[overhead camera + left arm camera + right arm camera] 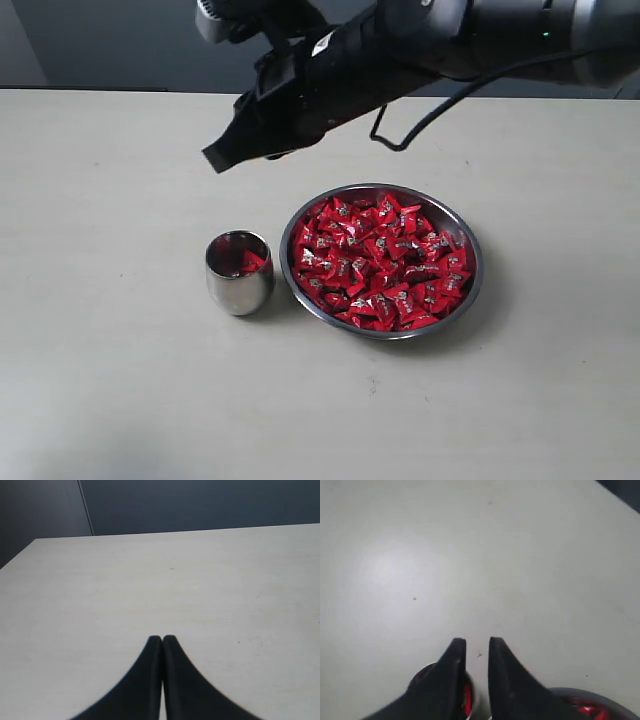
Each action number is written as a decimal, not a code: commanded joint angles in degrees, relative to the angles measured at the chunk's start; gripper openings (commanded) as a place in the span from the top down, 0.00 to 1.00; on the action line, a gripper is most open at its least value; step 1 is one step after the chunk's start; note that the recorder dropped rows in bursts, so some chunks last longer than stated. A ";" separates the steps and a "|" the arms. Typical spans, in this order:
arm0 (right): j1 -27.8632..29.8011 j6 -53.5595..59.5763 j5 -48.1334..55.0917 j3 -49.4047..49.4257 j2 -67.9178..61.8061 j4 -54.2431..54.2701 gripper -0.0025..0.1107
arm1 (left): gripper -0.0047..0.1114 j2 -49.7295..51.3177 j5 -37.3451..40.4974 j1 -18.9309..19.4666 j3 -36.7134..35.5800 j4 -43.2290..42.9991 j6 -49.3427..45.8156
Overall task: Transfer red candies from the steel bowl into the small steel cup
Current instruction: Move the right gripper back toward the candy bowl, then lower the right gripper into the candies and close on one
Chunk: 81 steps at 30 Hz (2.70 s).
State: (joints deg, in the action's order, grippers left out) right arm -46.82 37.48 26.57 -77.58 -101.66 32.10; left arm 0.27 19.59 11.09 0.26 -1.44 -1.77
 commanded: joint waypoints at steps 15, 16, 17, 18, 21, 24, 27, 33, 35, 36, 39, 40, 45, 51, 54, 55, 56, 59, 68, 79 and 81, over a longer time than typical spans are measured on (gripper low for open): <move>16.58 -3.75 -18.44 26.68 21.49 7.03 0.83 | 0.96 -0.27 -0.45 -0.38 -0.26 -0.11 0.08; 16.85 -3.75 -19.68 28.06 22.06 7.87 0.83 | 0.96 -0.27 -0.45 -0.38 -0.26 -0.11 0.08; 16.85 -3.75 -20.86 29.09 22.20 8.12 0.83 | 0.96 -0.27 -0.45 -0.38 -0.26 -0.11 0.08; 16.85 -3.75 -22.19 30.26 22.52 8.44 0.83 | 0.96 -0.27 -0.45 -0.38 -0.26 -0.11 0.08; 16.85 -3.75 -24.24 32.56 22.66 10.95 0.83 | 0.96 -0.27 -0.45 -0.38 -0.26 -0.11 0.08; 16.85 -3.75 -24.50 32.94 22.00 10.94 0.83 | 0.96 -0.27 -0.45 -0.38 -0.26 -0.11 0.08; 16.85 -3.75 -24.50 32.94 21.11 10.94 0.83 | 0.96 -0.27 -0.45 -0.38 -0.26 -0.11 0.08; 16.85 -3.90 -22.82 32.62 17.63 11.05 0.83 | 0.96 -0.27 -0.45 -0.38 -0.26 -0.11 0.08; 16.85 -3.90 -22.59 32.62 16.18 11.98 0.83 | 0.96 -0.27 -0.45 -0.38 -0.26 -0.11 0.08; 16.85 -3.90 -22.44 32.62 15.68 12.10 0.83 | 0.96 -0.27 -0.45 -0.38 -0.26 -0.11 0.08; 16.85 -3.90 -21.07 32.56 13.97 12.10 0.83 | 0.96 -0.27 -0.45 -0.38 -0.26 -0.11 0.08; 16.85 -3.90 -19.37 32.11 13.21 12.10 0.83 | 0.96 -0.27 -0.45 -0.38 -0.26 -0.11 0.08; 16.85 -3.90 -12.15 28.23 9.67 11.87 0.83 | 0.96 -0.27 -0.45 -0.38 -0.26 -0.11 0.08; 16.85 -3.90 -7.13 22.68 4.62 9.37 0.83 | 0.96 -0.27 -0.45 -0.38 -0.26 -0.11 0.08; 16.85 -3.90 -6.72 21.03 2.27 7.29 0.83 | 0.96 -0.27 -0.45 -0.38 -0.26 -0.11 0.08; 16.85 -3.99 -6.58 20.43 1.52 6.81 0.83 | 0.96 -0.27 -0.45 -0.38 -0.26 -0.11 0.08; 16.85 -3.99 -6.11 19.95 0.90 6.23 0.83 | 0.96 -0.27 -0.45 -0.38 -0.26 -0.11 0.08; 16.85 -4.11 -3.91 18.22 -1.10 3.53 0.83 | 0.96 -0.27 -0.45 -0.38 -0.26 -0.11 0.08; 16.75 -22.36 7.86 8.93 -6.86 -16.79 0.83 | 0.96 -0.27 -0.45 -0.38 -0.26 -0.11 0.08; 10.73 -28.75 19.26 0.56 -10.62 -28.99 0.67 | 0.96 -0.27 -0.45 -0.38 -0.26 -0.11 0.08; 9.74 -30.46 19.55 -0.31 -11.39 -30.56 0.59 | 0.96 -0.27 -0.45 -0.38 -0.26 -0.11 0.08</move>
State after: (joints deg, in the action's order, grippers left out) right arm -35.75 9.06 44.81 -76.54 -112.13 3.97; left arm 0.27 19.59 11.09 0.26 -1.44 -1.77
